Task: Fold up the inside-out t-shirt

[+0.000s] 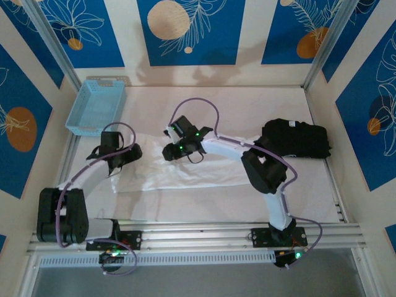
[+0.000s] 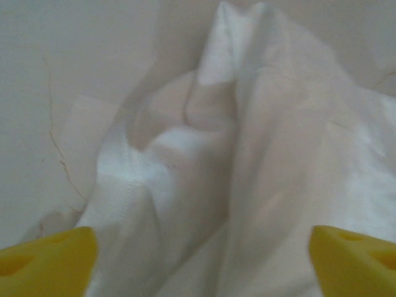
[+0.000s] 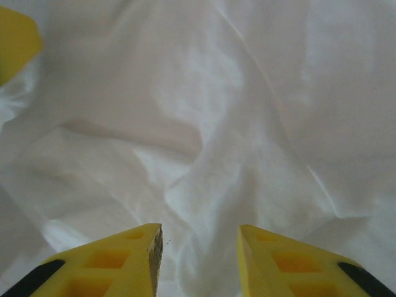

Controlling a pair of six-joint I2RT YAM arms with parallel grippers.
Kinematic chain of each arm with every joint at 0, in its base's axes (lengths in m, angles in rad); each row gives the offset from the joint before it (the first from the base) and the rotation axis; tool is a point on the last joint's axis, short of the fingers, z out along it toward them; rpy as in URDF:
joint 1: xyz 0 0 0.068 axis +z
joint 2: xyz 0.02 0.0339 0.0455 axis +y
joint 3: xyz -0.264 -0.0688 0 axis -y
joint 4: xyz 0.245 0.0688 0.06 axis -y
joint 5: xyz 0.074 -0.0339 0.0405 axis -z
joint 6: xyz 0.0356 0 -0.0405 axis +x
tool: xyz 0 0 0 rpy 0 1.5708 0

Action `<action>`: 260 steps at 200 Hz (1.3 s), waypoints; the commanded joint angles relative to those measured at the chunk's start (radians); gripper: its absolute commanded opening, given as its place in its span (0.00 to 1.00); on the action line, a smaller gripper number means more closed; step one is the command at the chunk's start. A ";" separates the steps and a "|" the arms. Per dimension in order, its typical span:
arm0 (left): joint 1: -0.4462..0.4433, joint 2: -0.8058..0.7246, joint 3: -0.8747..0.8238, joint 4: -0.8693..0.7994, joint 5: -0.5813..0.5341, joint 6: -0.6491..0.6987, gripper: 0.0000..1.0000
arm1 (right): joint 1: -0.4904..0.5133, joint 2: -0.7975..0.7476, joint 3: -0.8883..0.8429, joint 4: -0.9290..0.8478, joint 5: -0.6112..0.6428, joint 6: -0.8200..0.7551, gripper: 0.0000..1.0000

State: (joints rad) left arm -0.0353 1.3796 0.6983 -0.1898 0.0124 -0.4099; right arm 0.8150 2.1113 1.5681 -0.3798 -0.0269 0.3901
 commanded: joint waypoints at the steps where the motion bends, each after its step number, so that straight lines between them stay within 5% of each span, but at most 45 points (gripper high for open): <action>1: 0.011 0.060 0.055 -0.012 -0.022 0.049 0.98 | 0.011 0.044 0.024 -0.100 -0.019 0.068 0.32; 64: 0.017 0.195 0.154 -0.147 -0.010 0.083 1.00 | 0.014 -0.003 -0.049 -0.050 -0.061 0.066 0.31; 135: -0.008 0.220 0.099 -0.085 0.252 0.045 0.94 | 0.003 -0.014 -0.055 -0.046 -0.059 0.055 0.31; 190: -0.021 0.197 0.055 -0.048 0.289 0.039 0.57 | -0.008 -0.024 -0.044 -0.051 -0.059 0.051 0.31; 244: -0.014 0.218 0.040 0.024 0.322 0.015 0.01 | -0.019 -0.113 -0.092 -0.042 -0.035 0.046 0.33; 260: -0.009 0.192 0.040 0.039 0.318 0.008 0.00 | -0.032 -0.173 -0.135 -0.038 -0.015 0.041 0.38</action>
State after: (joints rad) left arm -0.0486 1.5887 0.7540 -0.1867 0.2993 -0.3916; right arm 0.8040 2.0514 1.4818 -0.4160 -0.0555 0.4416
